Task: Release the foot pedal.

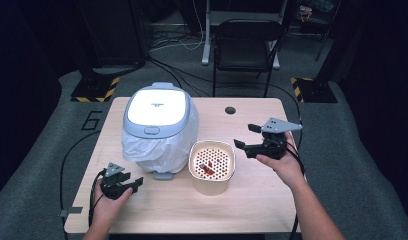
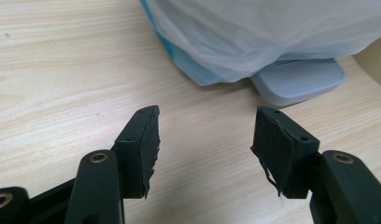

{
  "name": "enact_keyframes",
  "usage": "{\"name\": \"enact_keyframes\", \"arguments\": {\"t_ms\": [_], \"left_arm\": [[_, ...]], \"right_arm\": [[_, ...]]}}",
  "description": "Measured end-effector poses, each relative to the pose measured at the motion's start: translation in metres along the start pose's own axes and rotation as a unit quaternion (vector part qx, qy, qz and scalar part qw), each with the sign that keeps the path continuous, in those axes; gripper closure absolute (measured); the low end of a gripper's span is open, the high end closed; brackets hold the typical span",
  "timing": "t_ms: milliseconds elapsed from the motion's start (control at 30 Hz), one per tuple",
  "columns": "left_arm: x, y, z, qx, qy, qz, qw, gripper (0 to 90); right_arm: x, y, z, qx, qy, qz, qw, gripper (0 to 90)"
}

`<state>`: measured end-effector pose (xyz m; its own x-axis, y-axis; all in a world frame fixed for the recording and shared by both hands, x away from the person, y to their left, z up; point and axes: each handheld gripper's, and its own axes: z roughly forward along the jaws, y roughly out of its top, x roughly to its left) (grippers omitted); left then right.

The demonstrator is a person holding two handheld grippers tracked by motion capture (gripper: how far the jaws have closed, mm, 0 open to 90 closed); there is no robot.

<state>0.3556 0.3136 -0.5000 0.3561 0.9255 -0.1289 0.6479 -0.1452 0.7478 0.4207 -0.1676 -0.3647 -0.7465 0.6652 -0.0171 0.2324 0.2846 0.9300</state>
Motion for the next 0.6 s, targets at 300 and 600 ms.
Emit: {"name": "enact_keyframes", "arguments": {"t_ms": [300,600], "left_arm": [[0.016,-0.005,0.002,0.0,0.008,-0.028,0.9996,40.1],[0.021,-0.007,0.006,-0.007,0.023,-0.035,0.9991,37.5]], "right_arm": [[-0.005,-0.04,-0.021,0.015,-0.048,0.029,0.9983,21.4],[-0.01,-0.088,-0.018,0.043,-0.088,0.042,0.9943,15.2]]}}
